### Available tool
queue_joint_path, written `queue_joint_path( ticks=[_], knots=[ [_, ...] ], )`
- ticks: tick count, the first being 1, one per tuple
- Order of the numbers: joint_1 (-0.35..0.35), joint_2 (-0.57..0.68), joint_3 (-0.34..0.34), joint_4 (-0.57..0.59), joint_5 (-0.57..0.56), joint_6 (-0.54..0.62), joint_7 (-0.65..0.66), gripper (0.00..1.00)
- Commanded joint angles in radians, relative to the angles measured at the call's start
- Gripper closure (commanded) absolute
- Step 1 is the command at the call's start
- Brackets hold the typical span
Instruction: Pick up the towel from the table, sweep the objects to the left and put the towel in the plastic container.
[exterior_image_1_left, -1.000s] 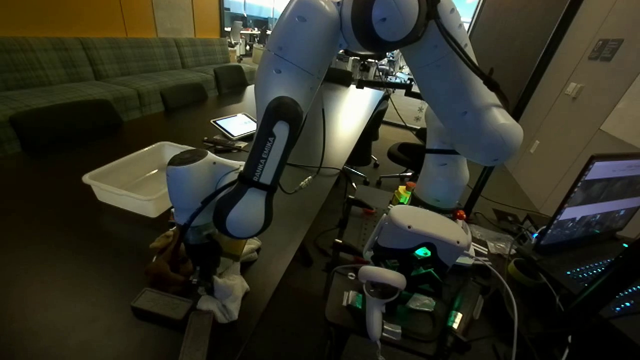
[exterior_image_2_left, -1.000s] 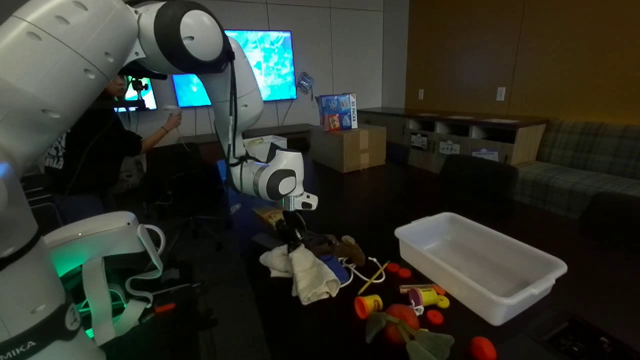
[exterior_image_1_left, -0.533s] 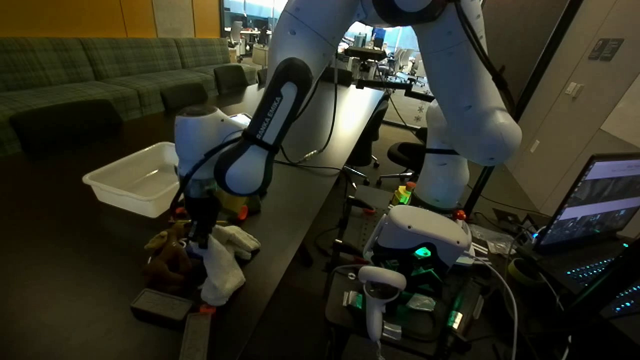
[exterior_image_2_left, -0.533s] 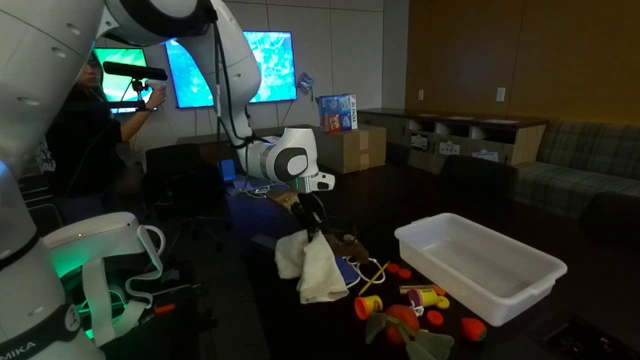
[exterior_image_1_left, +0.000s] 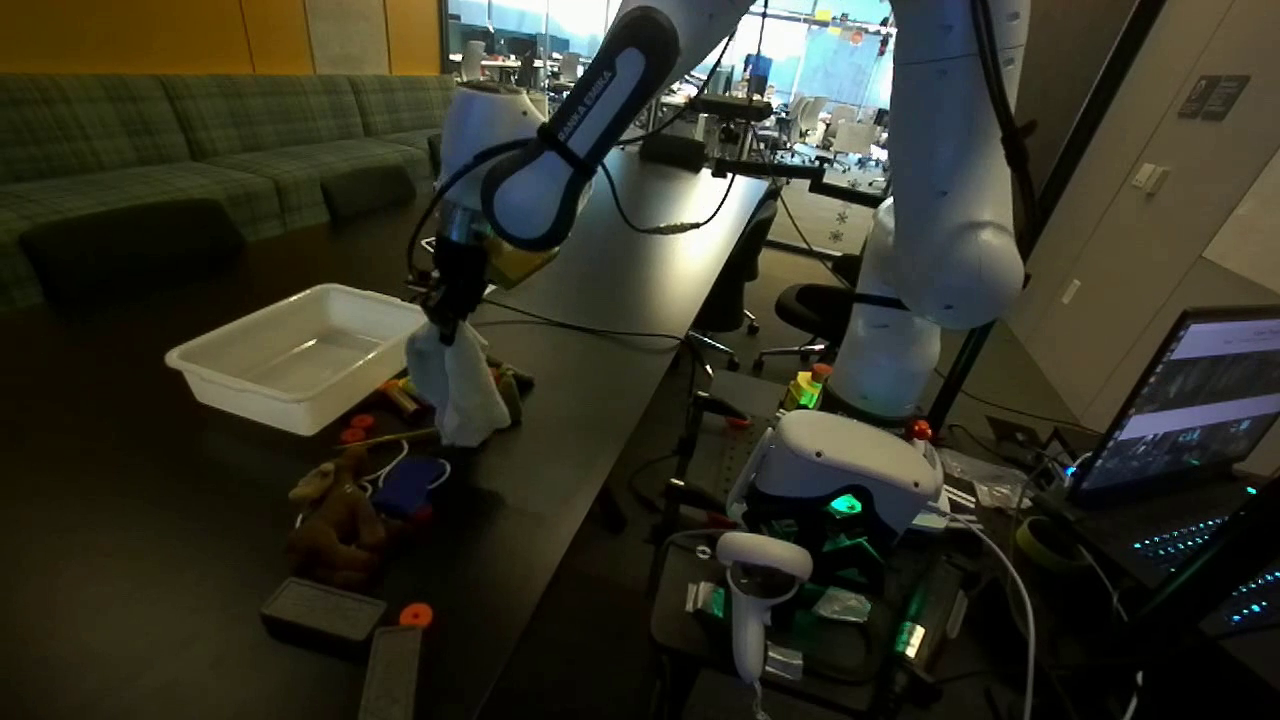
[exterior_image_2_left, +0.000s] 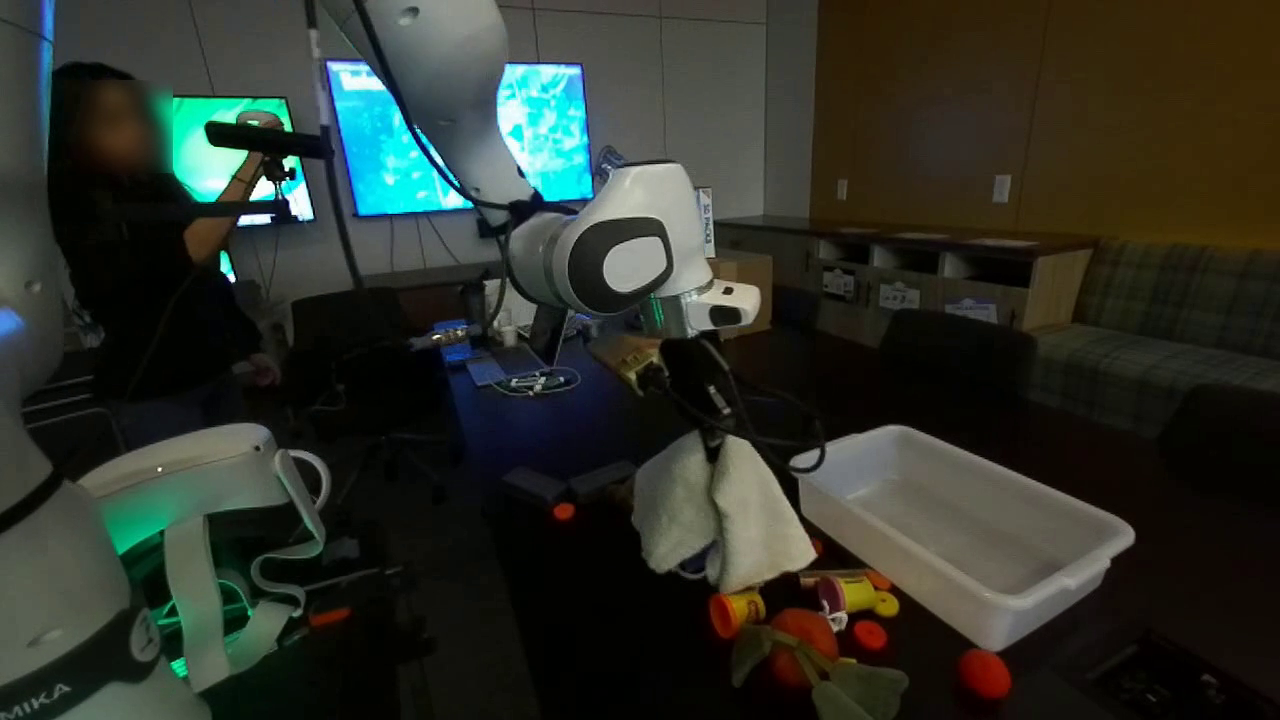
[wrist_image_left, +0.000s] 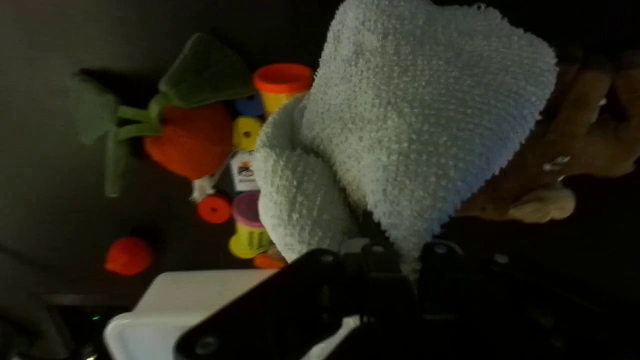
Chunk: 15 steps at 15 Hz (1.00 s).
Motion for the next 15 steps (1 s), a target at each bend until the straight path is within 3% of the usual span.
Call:
queue_joint_path(
  ticks=[1,7,11,15],
  knots=[
    [-0.094,-0.131,-0.055,-0.050,0.012,0.021,-0.039,0.94],
    [-0.175,-0.062,-0.196,0.107,-0.164,0.029,0.033,0.94],
    [-0.172,0.106,-0.240,0.258,-0.224,0.032,0.052,0.94],
    [-0.168,0.317,-0.242,0.428,-0.194,0.022,0.013,0.94]
  ],
)
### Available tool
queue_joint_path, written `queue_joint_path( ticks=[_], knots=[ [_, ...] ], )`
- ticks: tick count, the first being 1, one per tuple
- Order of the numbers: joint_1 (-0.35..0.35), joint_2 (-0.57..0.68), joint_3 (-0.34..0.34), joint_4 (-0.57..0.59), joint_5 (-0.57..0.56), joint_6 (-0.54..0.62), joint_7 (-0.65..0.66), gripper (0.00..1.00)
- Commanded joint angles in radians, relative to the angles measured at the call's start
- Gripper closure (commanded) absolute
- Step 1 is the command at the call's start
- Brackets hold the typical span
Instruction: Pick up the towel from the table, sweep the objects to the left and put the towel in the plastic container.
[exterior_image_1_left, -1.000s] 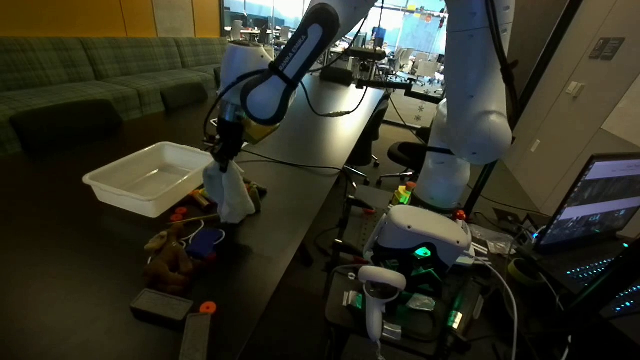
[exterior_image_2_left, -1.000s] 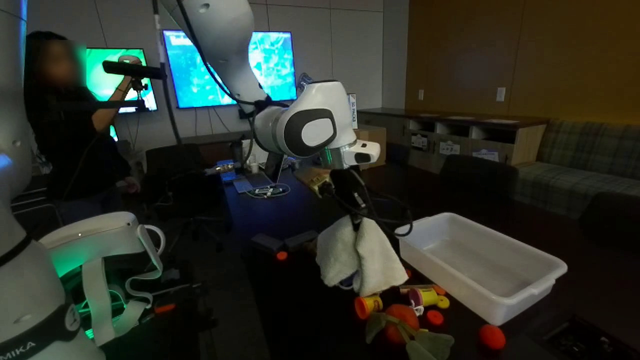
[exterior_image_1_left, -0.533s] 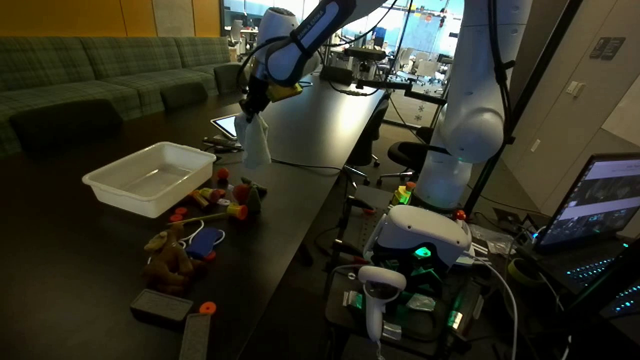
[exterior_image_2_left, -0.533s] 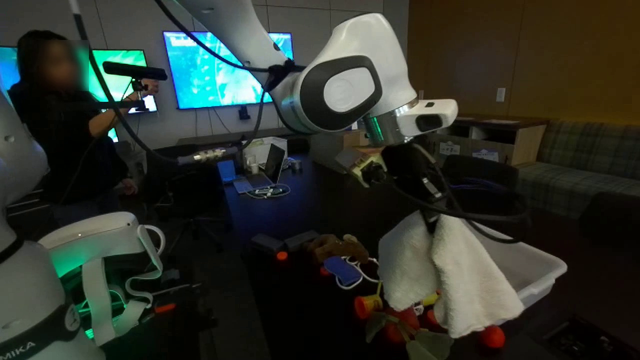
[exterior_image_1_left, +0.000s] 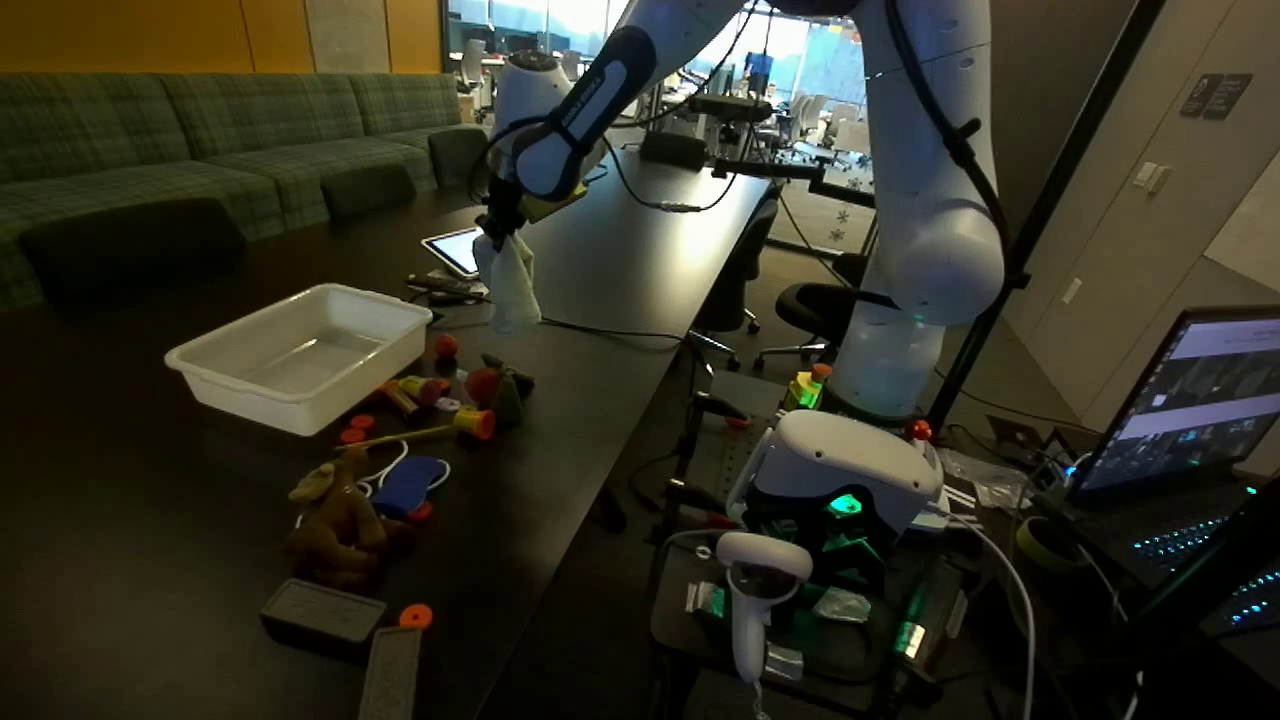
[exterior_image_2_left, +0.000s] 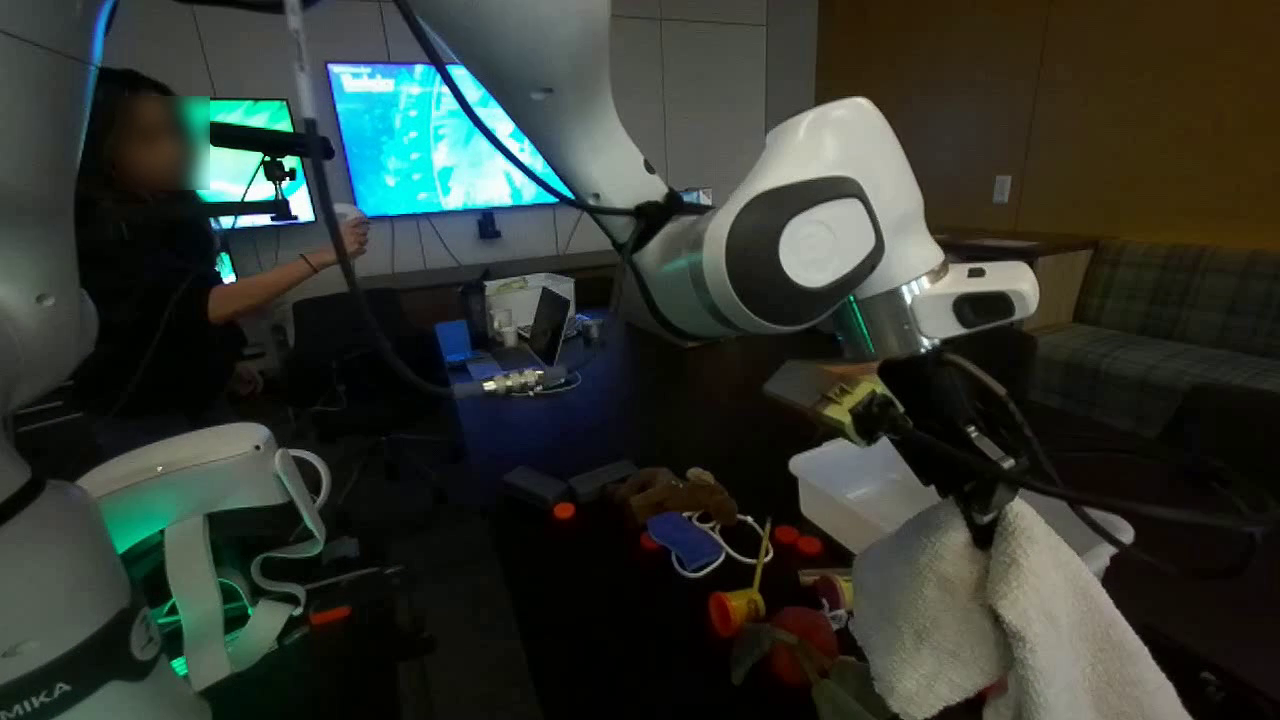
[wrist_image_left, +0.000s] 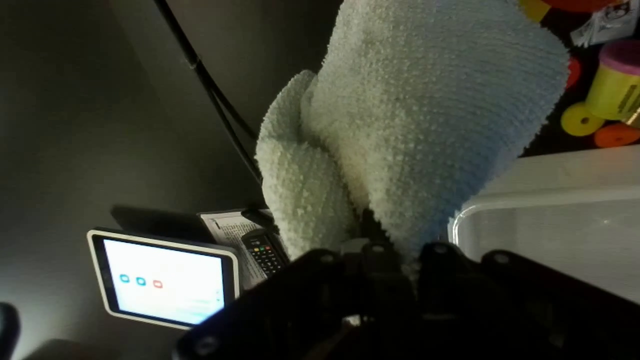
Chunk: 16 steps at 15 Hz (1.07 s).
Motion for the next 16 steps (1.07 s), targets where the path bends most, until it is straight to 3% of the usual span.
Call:
queue_joint_path(
  ticks=[1,8,10,16],
  knots=[
    [0.008,0.226,-0.009,0.207,0.015,0.000,-0.022,0.94],
    [0.000,0.532,-0.048,0.427,0.008,-0.047,-0.084,0.94],
    [0.005,0.575,-0.076,0.432,-0.010,-0.037,-0.109,0.94],
    [-0.030,0.582,-0.072,0.337,-0.045,-0.036,-0.297,0.94]
  ],
)
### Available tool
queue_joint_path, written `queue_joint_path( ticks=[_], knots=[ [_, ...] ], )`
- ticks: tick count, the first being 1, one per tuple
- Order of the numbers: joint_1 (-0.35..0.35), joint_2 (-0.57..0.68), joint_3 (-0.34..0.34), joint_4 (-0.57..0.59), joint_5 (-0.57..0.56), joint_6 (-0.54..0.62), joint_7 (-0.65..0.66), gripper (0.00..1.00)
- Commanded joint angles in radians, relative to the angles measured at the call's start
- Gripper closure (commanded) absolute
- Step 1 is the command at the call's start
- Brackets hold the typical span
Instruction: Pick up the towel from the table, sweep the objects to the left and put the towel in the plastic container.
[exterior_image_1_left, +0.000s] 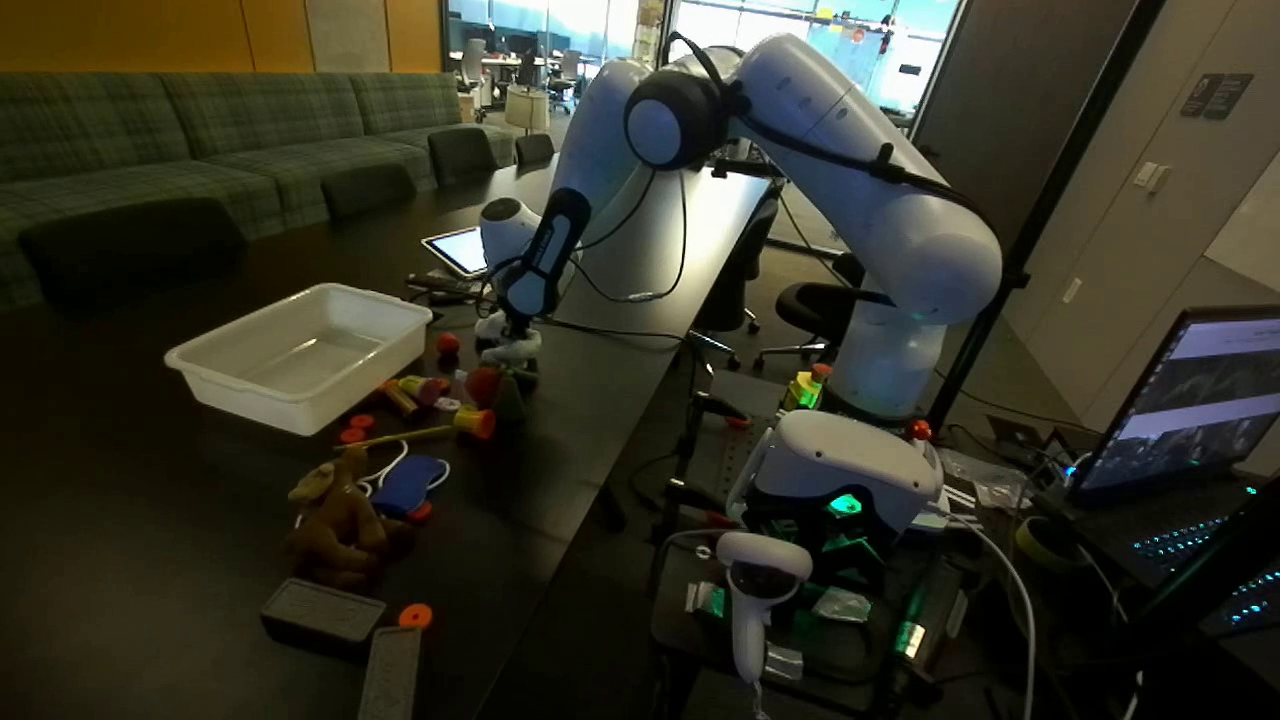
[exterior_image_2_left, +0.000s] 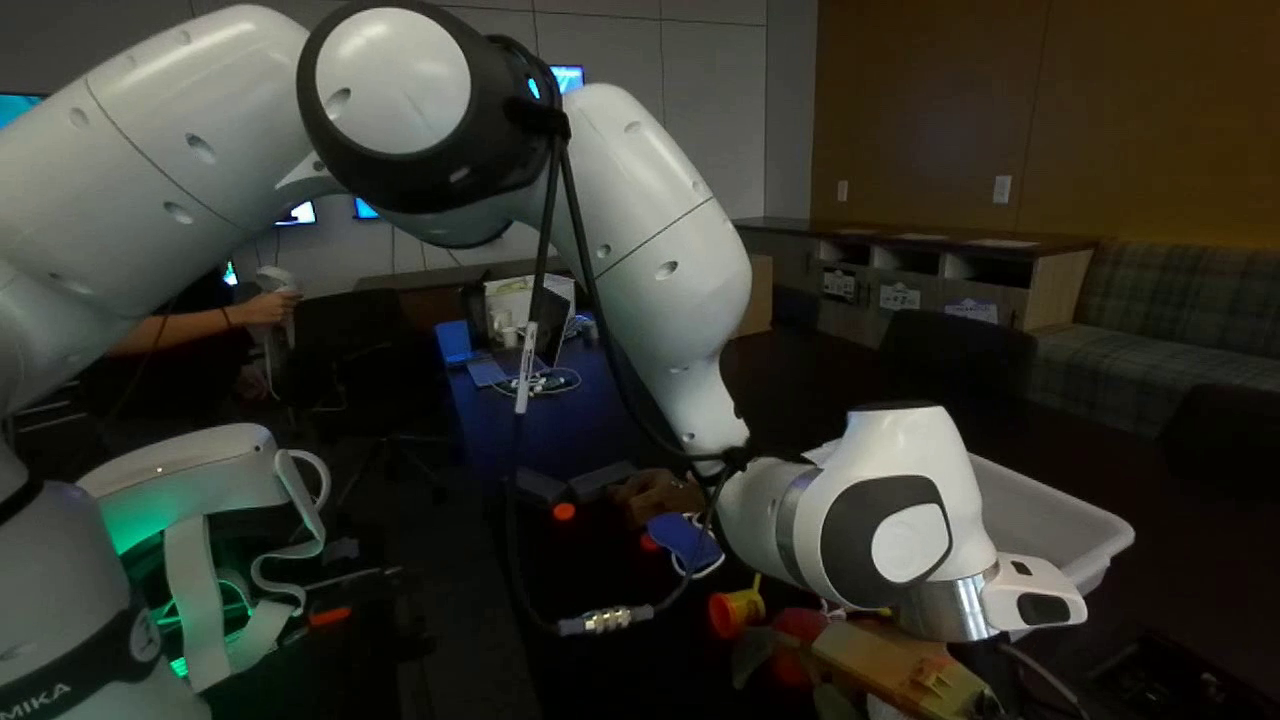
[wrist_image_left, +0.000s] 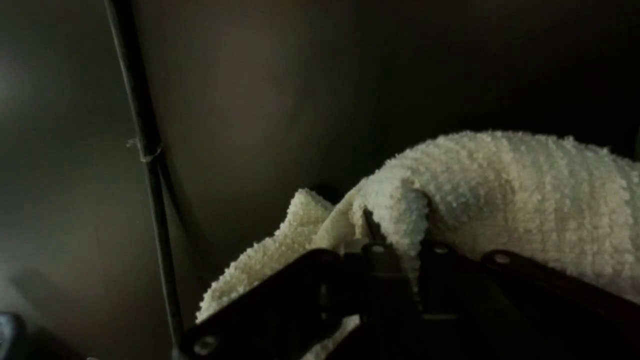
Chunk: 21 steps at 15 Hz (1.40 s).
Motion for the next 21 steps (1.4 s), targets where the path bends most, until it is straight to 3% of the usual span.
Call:
queue_joint_path(
  ticks=[1,9,12,17,21],
  knots=[
    [-0.001,0.002,-0.017,-0.048,-0.046,0.002,-0.079,0.94],
    [0.063,-0.082,-0.033,-0.246,-0.134,0.015,-0.084,0.94],
    [0.084,-0.132,-0.010,-0.323,-0.143,0.007,-0.092,0.94],
    [0.185,-0.168,0.005,-0.409,-0.141,0.050,-0.021,0.94],
    [0.298,-0.142,0.017,-0.395,-0.117,0.072,0.105,0.94]
  ],
)
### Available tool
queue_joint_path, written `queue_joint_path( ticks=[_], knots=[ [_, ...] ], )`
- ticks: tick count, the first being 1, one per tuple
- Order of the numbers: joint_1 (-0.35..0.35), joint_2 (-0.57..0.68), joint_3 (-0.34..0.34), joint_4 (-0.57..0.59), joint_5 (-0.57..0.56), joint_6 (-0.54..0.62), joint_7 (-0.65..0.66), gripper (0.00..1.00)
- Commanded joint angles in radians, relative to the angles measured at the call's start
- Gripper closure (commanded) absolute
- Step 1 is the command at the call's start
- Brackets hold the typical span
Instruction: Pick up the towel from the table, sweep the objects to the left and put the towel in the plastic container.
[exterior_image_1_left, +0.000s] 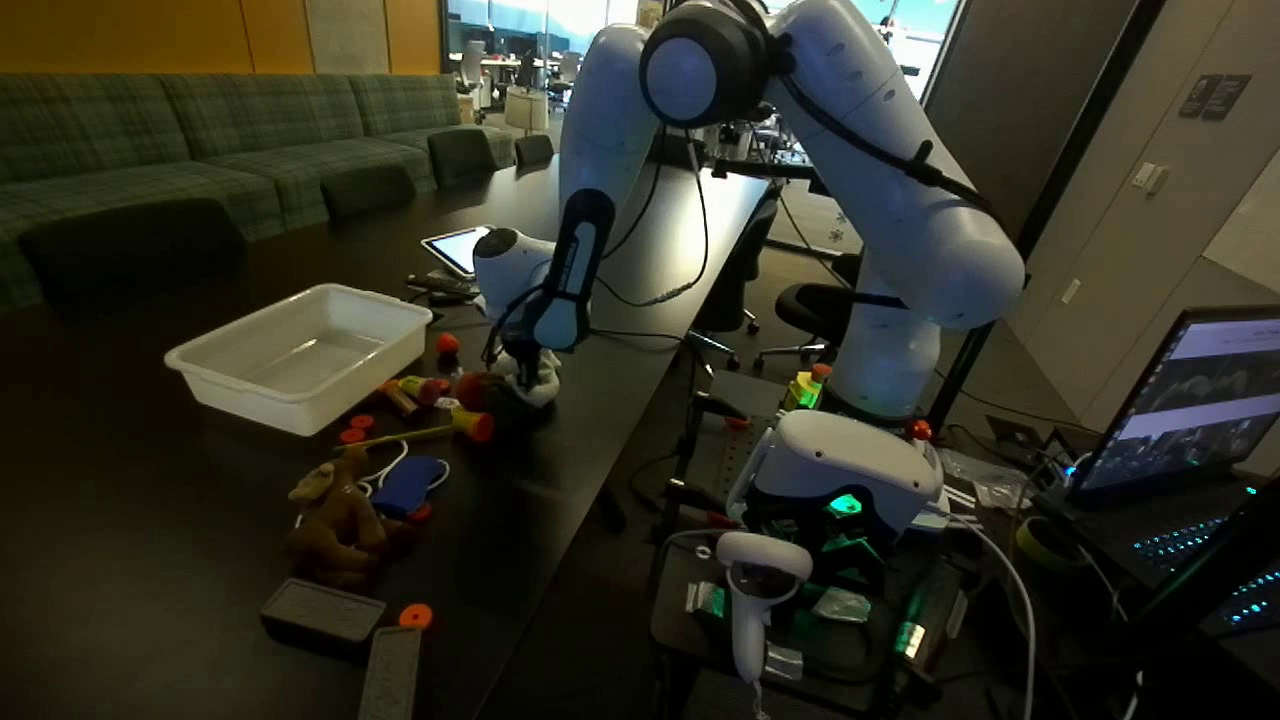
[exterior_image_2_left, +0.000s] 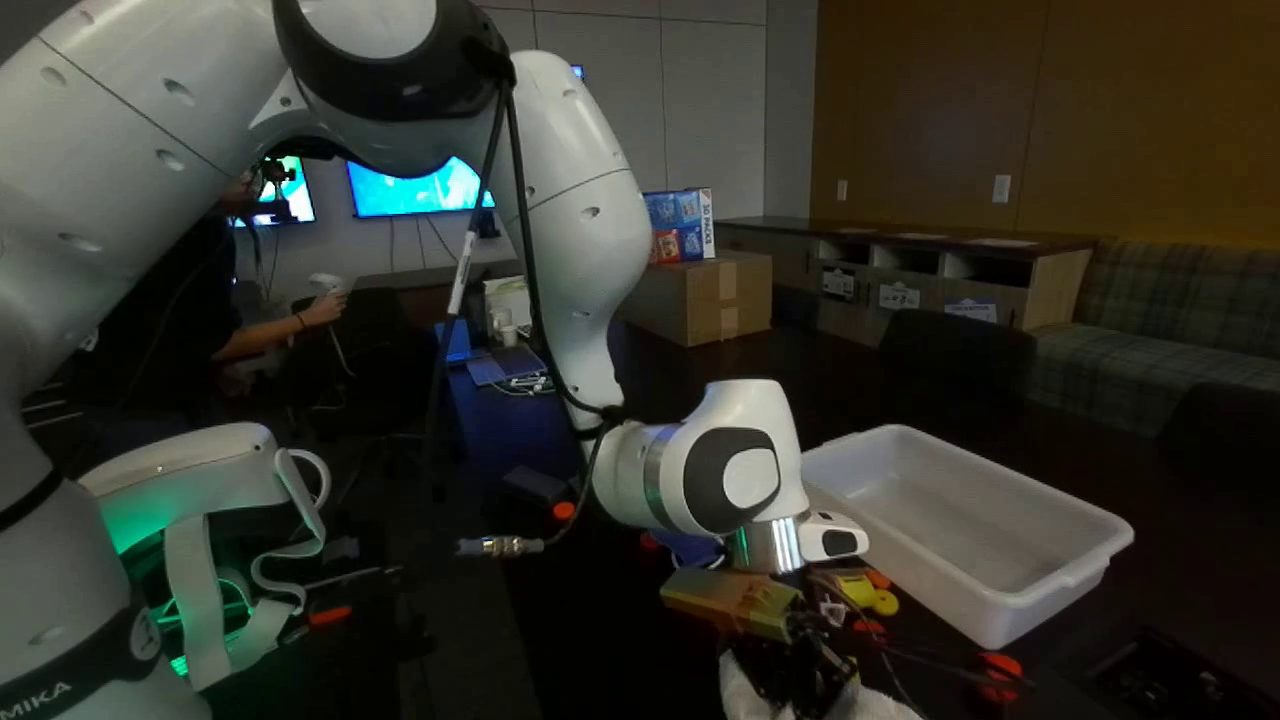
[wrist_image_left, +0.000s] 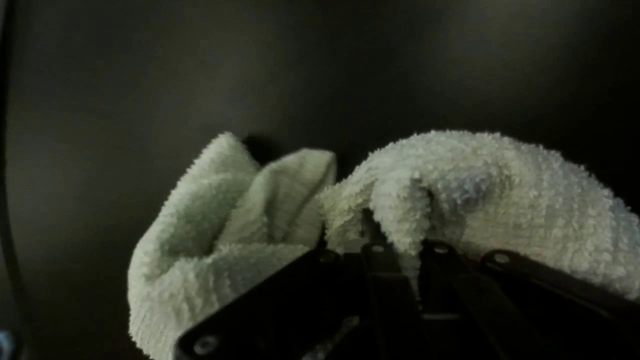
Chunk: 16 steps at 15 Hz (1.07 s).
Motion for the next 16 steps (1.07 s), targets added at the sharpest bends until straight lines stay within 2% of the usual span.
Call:
queue_joint_path(
  ticks=[1,7,16],
  knots=[
    [0.089,0.033,0.038,-0.008,0.023,0.042,0.117,0.94],
    [0.259,0.015,0.086,-0.014,0.028,0.050,0.261,0.94],
    [0.453,-0.027,0.253,0.039,0.128,0.007,0.391,0.94]
  ],
)
